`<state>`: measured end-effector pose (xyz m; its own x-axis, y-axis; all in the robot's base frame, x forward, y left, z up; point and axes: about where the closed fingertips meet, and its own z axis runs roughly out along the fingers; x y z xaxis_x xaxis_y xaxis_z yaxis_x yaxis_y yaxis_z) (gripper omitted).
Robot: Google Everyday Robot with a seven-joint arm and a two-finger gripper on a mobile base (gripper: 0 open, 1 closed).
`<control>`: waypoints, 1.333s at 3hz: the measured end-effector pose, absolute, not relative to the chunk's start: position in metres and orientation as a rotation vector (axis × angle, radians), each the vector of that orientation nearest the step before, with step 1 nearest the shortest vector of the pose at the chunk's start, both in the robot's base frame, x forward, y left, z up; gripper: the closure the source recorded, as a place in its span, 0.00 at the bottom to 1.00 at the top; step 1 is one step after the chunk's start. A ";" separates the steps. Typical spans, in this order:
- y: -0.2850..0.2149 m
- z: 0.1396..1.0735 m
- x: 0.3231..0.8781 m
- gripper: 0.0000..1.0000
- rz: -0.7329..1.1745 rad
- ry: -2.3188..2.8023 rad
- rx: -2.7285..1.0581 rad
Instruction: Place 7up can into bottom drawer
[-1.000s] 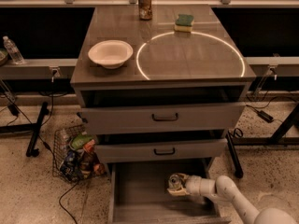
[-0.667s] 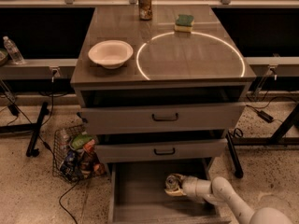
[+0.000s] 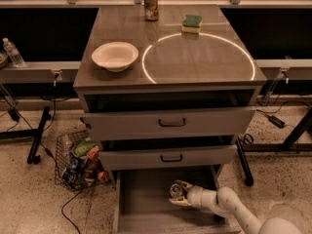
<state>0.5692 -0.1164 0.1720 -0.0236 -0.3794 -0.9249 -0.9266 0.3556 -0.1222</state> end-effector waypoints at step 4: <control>-0.262 0.276 0.548 0.00 0.368 1.800 -1.060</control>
Offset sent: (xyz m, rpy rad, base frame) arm -0.0064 -0.0511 0.0191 -0.0700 0.0325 -0.0986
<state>0.5484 -0.2623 0.2757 -0.1425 -0.4980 -0.8554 -0.7938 0.5738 -0.2018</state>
